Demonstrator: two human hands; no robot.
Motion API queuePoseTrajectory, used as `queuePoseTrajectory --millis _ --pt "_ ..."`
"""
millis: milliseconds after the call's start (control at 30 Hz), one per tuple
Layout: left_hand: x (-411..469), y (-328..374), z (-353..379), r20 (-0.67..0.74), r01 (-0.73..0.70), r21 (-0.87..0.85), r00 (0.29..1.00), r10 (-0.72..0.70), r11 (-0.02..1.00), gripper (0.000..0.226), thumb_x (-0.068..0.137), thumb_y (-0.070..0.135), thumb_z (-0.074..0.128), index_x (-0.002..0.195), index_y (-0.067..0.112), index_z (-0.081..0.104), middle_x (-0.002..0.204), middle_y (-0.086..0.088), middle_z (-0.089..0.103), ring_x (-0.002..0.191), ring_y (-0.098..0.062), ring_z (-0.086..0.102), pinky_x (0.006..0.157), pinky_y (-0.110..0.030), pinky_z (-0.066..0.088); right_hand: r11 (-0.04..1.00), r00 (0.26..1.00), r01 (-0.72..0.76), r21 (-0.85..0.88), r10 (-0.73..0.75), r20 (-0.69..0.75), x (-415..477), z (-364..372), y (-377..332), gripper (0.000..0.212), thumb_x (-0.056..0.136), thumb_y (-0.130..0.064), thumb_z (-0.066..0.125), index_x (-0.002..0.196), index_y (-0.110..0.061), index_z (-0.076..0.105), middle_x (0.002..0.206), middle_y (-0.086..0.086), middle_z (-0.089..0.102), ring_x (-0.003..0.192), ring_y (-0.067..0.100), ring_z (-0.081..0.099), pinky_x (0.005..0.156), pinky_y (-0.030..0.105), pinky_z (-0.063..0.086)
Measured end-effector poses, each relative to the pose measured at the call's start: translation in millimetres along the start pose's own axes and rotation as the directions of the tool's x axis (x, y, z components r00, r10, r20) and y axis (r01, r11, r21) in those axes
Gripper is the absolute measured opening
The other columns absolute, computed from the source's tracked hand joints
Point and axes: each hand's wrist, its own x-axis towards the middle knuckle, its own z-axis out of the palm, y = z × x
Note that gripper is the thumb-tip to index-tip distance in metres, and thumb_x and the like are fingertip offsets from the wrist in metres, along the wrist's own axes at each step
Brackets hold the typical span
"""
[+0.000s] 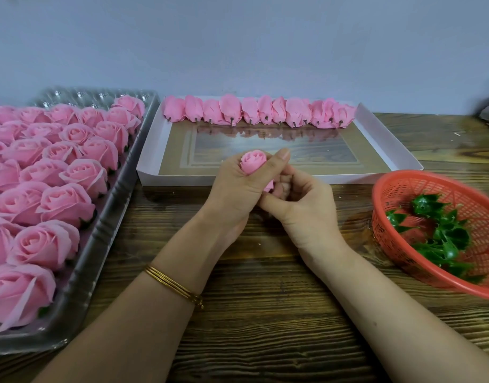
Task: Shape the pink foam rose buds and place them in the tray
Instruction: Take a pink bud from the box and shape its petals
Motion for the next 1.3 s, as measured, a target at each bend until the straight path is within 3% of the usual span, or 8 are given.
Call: queuePoseTrajectory --millis 67,167,300,533,633,800,933,1300 --pt "0 0 -3 0.034 0.004 0.01 0.999 -0.005 1.0 0.026 0.089 0.025 0.067 0.072 0.005 0.063 0.061 -0.015 0.053 0.058 -0.024 0.051 0.067 -0.043 0.045 0.998 0.999 -0.036 0.049 0.035 0.03 1 -2 1 0.026 0.076 0.008 0.074 0.098 -0.004 0.069 0.059 0.001 0.051 0.061 0.017 0.042 0.067 0.023 0.041" --pt "2 -1 -8 0.091 0.014 0.025 0.996 -0.016 1.0 0.022 0.086 0.028 0.067 0.071 0.012 0.072 0.061 -0.011 0.058 0.056 -0.018 0.057 0.062 -0.034 0.05 0.978 0.985 -0.126 0.168 0.103 0.142 2 -5 0 0.028 0.078 0.015 0.066 0.076 -0.013 0.063 0.051 -0.014 0.053 0.05 0.0 0.046 0.056 0.009 0.039" --pt "4 -2 -14 0.158 0.025 0.045 0.987 -0.032 0.999 0.025 0.086 0.033 0.067 0.075 0.011 0.073 0.062 -0.013 0.058 0.059 -0.028 0.057 0.063 -0.037 0.051 0.954 0.964 -0.203 0.221 0.154 0.219 4 -6 -2 0.015 0.076 0.008 0.066 0.077 -0.007 0.063 0.069 0.009 0.04 0.06 0.014 0.031 0.053 0.018 0.026" --pt "3 -7 -8 0.063 -0.11 0.141 0.993 0.102 0.984 0.035 0.088 0.028 0.068 0.072 -0.002 0.061 0.06 -0.019 0.058 0.051 -0.03 0.055 0.049 -0.032 0.049 0.921 0.954 -0.278 0.273 0.23 0.194 8 -9 -4 0.006 0.063 0.0 0.054 0.063 -0.005 0.053 0.055 0.004 0.038 0.053 0.012 0.035 0.055 0.026 0.026" --pt "3 -7 -4 0.019 -0.206 0.223 0.978 0.207 0.953 0.033 0.09 0.016 0.066 0.078 -0.014 0.058 0.057 -0.019 0.058 0.049 -0.03 0.056 0.049 -0.036 0.05 0.896 0.96 -0.28 0.344 0.255 0.117 8 -10 -5 0.011 0.066 -0.008 0.054 0.075 -0.003 0.055 0.06 0.007 0.038 0.053 0.013 0.037 0.056 0.028 0.029" --pt "2 -6 -4 0.023 -0.331 0.454 0.933 0.36 0.827 0.027 0.09 0.007 0.066 0.067 -0.002 0.057 0.056 0.011 0.059 0.053 -0.001 0.054 0.052 -0.016 0.042 0.908 0.975 -0.218 0.359 0.22 0.037 7 -13 -7 0.013 0.074 -0.023 0.064 0.078 -0.012 0.057 0.061 -0.005 0.053 0.06 0.01 0.044 0.059 0.026 0.035" --pt "1 -9 -4 0.045 -0.319 0.515 0.937 0.346 0.796 0.024 0.088 0.008 0.068 0.077 -0.011 0.061 0.07 -0.02 0.062 0.066 -0.028 0.058 0.058 -0.035 0.047 0.926 0.975 -0.219 0.306 0.214 0.05 6 -12 -5 0.033 0.071 -0.031 0.069 0.095 -0.009 0.061 0.078 0.0 0.062 0.075 0.011 0.057 0.072 0.028 0.043" --pt "-1 -13 -4 0.071 -0.328 0.6 0.93 0.36 0.73 0.025 0.085 0.02 0.069 0.076 -0.003 0.065 0.069 -0.015 0.064 0.068 -0.027 0.06 0.063 -0.045 0.047 0.933 0.986 -0.164 0.321 0.153 0.062 6 -10 2 0.017 0.076 -0.019 0.074 0.084 -0.007 0.066 0.081 0.008 0.07 0.082 0.017 0.067 0.077 0.028 0.052"
